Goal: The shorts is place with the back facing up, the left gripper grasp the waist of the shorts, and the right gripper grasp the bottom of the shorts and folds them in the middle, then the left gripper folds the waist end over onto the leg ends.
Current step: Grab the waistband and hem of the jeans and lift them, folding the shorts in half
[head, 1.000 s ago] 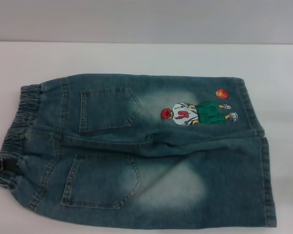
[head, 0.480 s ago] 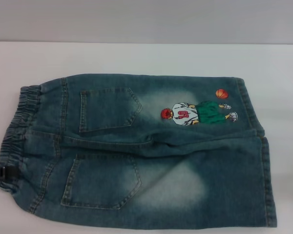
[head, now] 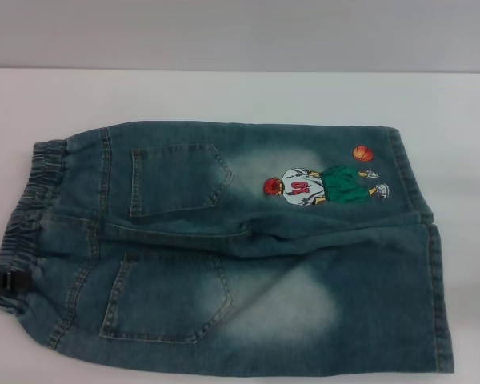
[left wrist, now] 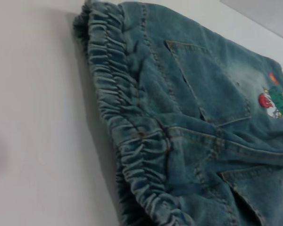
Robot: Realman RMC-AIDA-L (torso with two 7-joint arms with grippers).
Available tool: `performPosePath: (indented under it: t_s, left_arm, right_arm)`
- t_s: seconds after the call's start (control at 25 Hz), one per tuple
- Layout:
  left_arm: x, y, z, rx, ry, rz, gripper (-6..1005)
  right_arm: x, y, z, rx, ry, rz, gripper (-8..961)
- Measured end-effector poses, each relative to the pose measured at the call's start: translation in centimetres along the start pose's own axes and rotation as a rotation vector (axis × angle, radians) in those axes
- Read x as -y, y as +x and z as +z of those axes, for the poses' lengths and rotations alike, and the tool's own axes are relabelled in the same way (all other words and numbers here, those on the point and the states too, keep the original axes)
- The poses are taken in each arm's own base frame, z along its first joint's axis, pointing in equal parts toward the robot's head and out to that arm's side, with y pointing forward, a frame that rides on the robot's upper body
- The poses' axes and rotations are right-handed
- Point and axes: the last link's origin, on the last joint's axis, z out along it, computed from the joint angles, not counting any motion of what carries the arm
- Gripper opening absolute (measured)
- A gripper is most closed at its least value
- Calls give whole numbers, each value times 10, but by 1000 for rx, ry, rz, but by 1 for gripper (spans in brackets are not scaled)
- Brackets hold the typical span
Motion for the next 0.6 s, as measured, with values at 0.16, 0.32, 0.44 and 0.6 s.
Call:
performPosePath:
  t_s: [0.16, 0.32, 0.44, 0.6]
  left_arm:
    - [2, 2, -1, -14, 17, -5, 713]
    - [7, 5, -3, -43, 43, -17, 572]
    - [8, 6, -5, -45, 49, -12, 447]
    - [8, 6, -5, -45, 52, -10, 308]
  right_arm:
    - [0, 0, 1, -2, 0, 1, 704]
    - [0, 0, 1, -1, 8, 0, 704]
    - [1, 1, 2, -1, 14, -2, 704]
    - [1, 1, 2, -3, 14, -4, 704]
